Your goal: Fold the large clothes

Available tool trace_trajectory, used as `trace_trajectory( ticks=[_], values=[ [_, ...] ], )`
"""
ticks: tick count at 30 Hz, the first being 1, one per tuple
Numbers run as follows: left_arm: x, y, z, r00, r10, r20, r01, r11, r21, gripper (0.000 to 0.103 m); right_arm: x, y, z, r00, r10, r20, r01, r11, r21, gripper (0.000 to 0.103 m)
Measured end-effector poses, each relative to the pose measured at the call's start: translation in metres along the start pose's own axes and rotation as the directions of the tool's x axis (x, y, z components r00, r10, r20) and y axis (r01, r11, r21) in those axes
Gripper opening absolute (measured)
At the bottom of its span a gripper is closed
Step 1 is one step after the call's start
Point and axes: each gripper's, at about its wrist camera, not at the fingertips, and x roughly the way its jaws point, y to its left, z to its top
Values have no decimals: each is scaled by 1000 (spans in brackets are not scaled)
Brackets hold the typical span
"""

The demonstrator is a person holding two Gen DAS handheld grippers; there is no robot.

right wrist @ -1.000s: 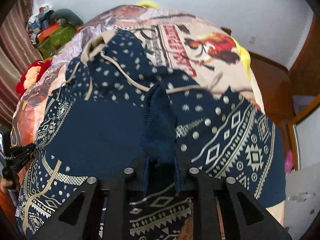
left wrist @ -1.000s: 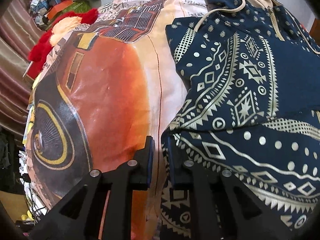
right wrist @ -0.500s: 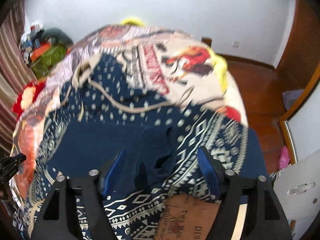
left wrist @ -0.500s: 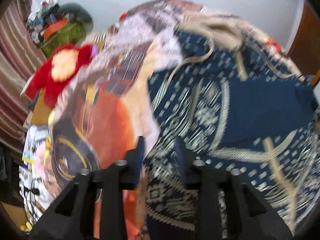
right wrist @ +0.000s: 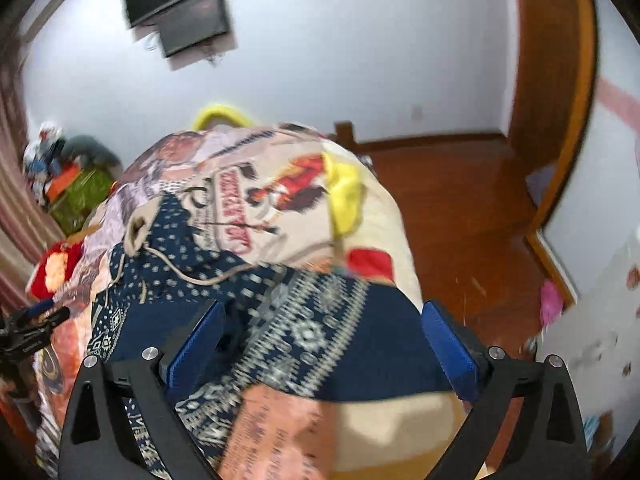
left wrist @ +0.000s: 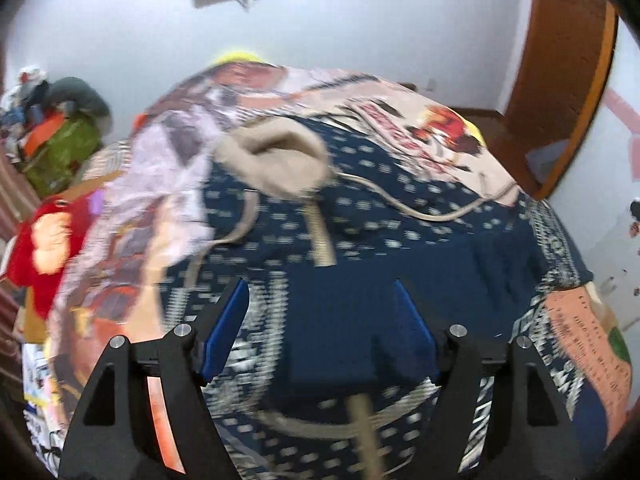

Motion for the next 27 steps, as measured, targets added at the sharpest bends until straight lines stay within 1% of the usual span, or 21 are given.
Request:
trace_trajectory(
  ticks=[3,5,8,10,14,16,17,20,22,24,27],
  values=[
    [27,-25,5,997,-53,-62,54,998,16,73,12,-33,-13,998,24,-66,-17,995,97,98],
    [47,-40,8,992,-71,-106,75,997,28,74,26,-57,-27,991,57,-119,-34,981,190,98],
    [68,-54,7,984,-85,-158,90,996,22,74,49,-86,-49,974,127,-189,-61,946,319,98],
    [85,-59,5,975,-102,-200,105,994,6,74,65,-102,-63,961,160,-224,-62,918,391,98],
    [105,-63,1,959,-126,-255,122,992,-29,73,88,-118,-79,940,229,-252,-83,872,483,98],
    [112,-63,-1,952,-138,-273,130,990,-45,74,100,-124,-83,932,258,-255,-93,849,520,98],
    [116,-63,-2,949,-143,-282,133,990,-54,74,103,-126,-83,931,262,-253,-94,843,529,98],
    [123,-64,-5,945,-148,-293,135,989,-64,73,114,-128,-81,934,270,-235,-105,834,541,97],
    [124,-65,-5,945,-150,-289,137,988,-66,74,121,-127,-79,934,276,-226,-113,831,545,96],
    [125,-65,-5,948,-153,-281,139,988,-67,74,126,-127,-78,937,270,-222,-111,832,544,92],
    [127,-67,-5,949,-154,-276,140,988,-69,74,132,-127,-77,947,239,-215,-90,839,537,79]
  ],
)
